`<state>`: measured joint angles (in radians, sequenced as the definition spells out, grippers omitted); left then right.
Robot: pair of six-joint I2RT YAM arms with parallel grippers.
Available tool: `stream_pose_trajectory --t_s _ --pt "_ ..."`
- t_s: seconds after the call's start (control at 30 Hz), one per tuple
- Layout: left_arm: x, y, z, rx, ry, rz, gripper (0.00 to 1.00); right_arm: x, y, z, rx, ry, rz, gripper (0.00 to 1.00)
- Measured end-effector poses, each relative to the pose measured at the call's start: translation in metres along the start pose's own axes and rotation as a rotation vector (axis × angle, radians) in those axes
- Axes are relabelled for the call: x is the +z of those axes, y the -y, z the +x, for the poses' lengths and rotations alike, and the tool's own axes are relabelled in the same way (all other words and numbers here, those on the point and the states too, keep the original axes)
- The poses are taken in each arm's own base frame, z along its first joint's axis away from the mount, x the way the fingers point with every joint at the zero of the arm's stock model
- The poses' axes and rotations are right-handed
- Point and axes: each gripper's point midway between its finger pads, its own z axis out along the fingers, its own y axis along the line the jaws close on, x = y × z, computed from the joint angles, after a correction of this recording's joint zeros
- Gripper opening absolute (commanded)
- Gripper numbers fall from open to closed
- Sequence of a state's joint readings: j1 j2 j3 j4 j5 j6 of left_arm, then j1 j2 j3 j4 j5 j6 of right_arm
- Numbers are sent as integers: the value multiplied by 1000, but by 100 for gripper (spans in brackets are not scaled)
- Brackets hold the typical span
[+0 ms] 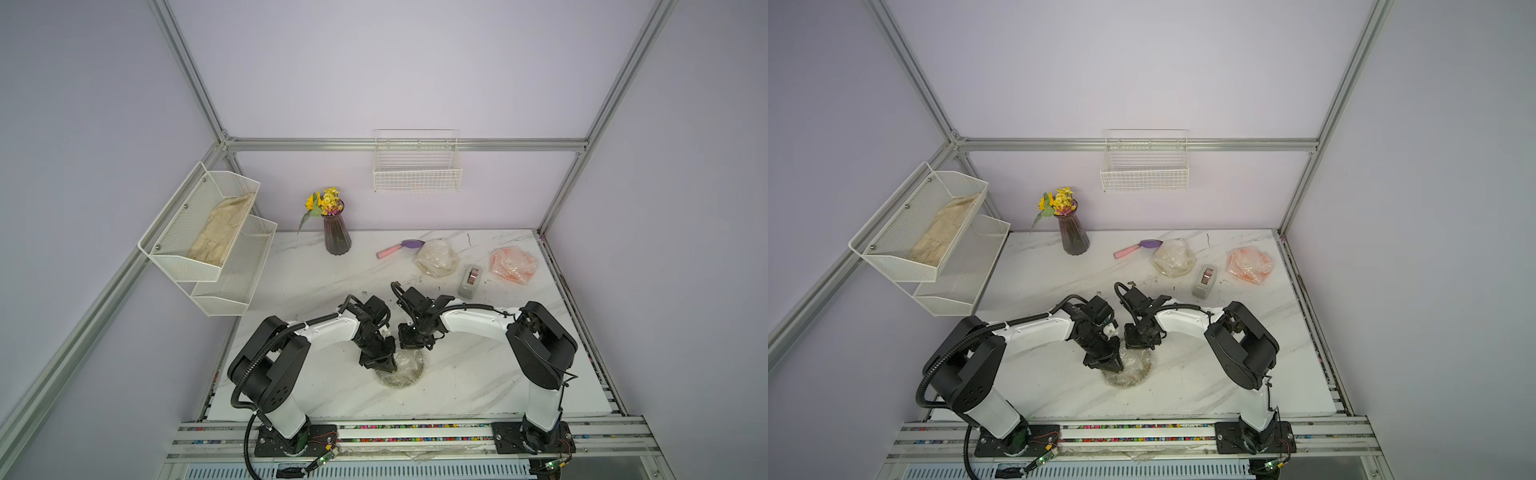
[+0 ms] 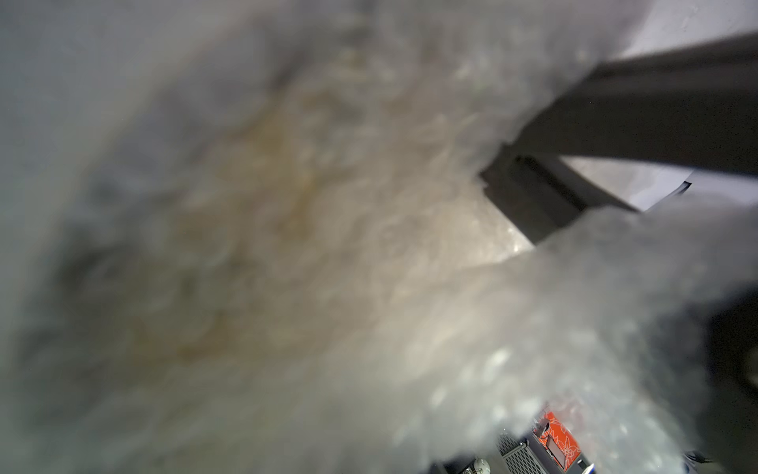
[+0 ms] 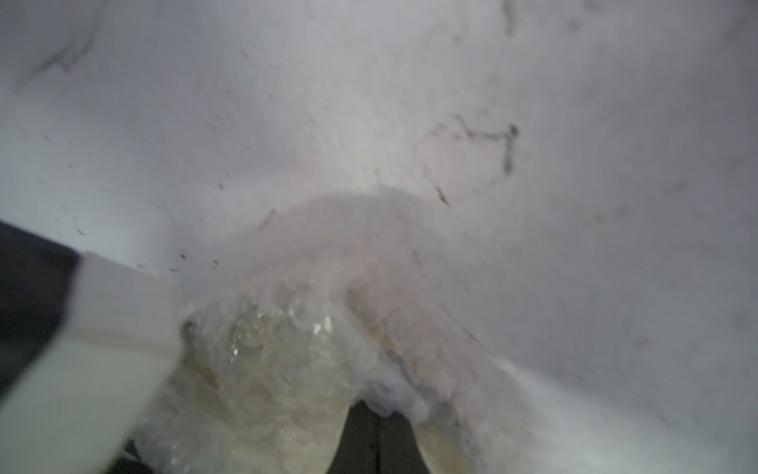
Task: Wrap dinner plates in bubble wrap
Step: Wrap the plate in the bubble wrap.
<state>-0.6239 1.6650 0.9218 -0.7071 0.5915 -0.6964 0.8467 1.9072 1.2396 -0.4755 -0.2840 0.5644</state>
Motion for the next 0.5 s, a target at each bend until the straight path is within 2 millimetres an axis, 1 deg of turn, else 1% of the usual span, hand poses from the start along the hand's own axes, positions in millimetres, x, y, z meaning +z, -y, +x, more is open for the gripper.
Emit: stream_pose_trajectory --t_s 0.1,0.2,0.27,0.3,0.33,0.37,0.4,0.43,0.5 --pt "8 -2 -1 -12 -26 4 16 1 -4 -2 -16 3 -20 0" --pt "13 -1 -3 -20 -50 27 16 -8 8 -3 18 8 57 0" --pt "15 1 -3 -17 -62 46 16 -28 22 -5 35 25 173 0" --pt "16 2 -3 -17 -66 52 16 -39 25 -8 37 41 207 0" --pt "16 2 -3 -19 -70 55 16 -53 23 -12 36 63 221 0" --pt "16 3 -3 -20 -71 58 16 -67 17 -15 36 87 201 0" --pt "16 3 -3 -21 -72 60 16 -77 11 -16 39 102 170 0" --pt "16 3 -3 -22 -73 62 16 -88 -1 -15 50 109 98 0" --pt "17 3 -3 -24 -77 66 16 -98 -25 -7 74 98 -52 0"
